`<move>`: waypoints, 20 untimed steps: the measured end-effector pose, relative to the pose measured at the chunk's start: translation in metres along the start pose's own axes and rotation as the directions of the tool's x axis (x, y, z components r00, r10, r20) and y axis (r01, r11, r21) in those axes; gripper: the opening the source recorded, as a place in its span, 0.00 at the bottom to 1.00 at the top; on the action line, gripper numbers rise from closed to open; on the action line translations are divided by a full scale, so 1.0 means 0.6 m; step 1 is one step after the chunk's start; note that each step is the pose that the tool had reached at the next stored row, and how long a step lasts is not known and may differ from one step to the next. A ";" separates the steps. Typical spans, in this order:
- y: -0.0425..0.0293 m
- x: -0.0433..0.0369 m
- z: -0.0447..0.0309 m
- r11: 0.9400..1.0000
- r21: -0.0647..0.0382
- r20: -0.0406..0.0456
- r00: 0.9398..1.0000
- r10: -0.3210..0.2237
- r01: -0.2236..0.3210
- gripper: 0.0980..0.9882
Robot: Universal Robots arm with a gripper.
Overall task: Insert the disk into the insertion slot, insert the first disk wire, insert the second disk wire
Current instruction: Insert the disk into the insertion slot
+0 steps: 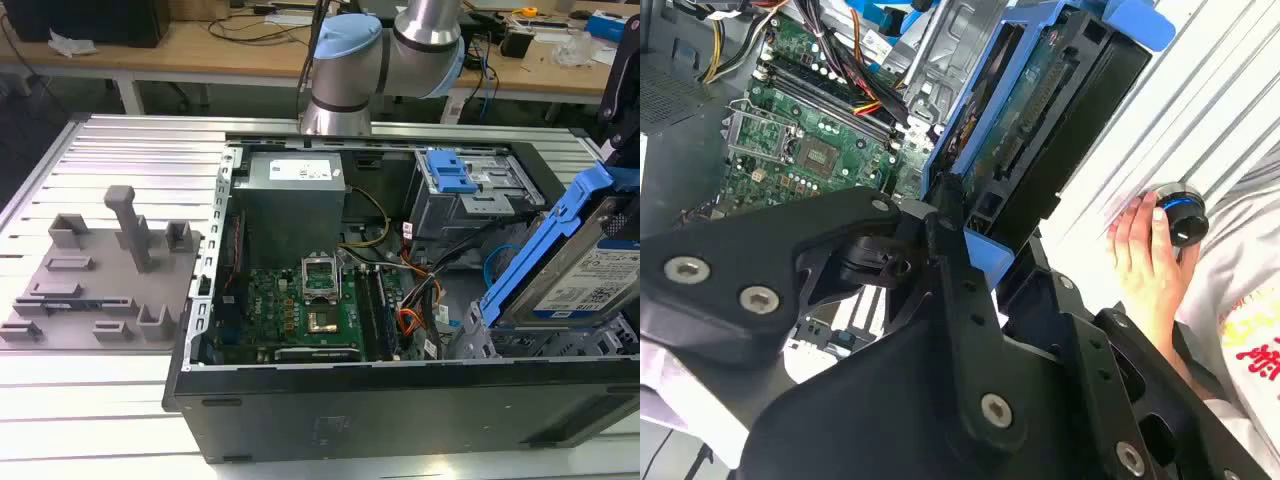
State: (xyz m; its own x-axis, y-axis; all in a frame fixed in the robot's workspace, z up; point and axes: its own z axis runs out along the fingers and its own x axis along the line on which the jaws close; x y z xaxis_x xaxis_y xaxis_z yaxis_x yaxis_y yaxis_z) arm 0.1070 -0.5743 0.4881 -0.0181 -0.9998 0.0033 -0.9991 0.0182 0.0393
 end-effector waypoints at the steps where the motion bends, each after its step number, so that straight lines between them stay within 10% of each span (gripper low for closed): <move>1: 0.000 0.000 0.000 1.000 0.000 0.000 1.000 0.000 0.000 0.30; 9: 0.000 0.000 0.000 1.000 0.000 0.000 1.000 0.000 0.000 0.30; 11: 0.001 0.000 0.000 1.000 0.016 0.000 1.000 0.000 0.000 0.30; 12: 0.001 0.000 0.001 0.999 0.034 0.006 1.000 0.000 0.000 0.30; 13: 0.002 0.000 0.002 0.999 0.035 0.035 0.999 -0.001 0.000 0.30; 14: 0.003 0.000 0.002 0.999 0.039 0.041 0.999 -0.002 0.000 0.30; 17: 0.003 0.000 0.002 0.999 0.040 0.041 0.999 -0.002 0.000 0.30; 20: 0.008 0.000 0.003 0.997 0.072 0.050 0.999 -0.003 0.000 0.30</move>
State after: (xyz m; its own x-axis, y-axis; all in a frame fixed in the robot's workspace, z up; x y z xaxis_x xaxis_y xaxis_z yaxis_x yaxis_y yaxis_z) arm 0.1019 -0.5745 0.4865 -0.0167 -0.9988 -0.0468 -0.9993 0.0182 -0.0329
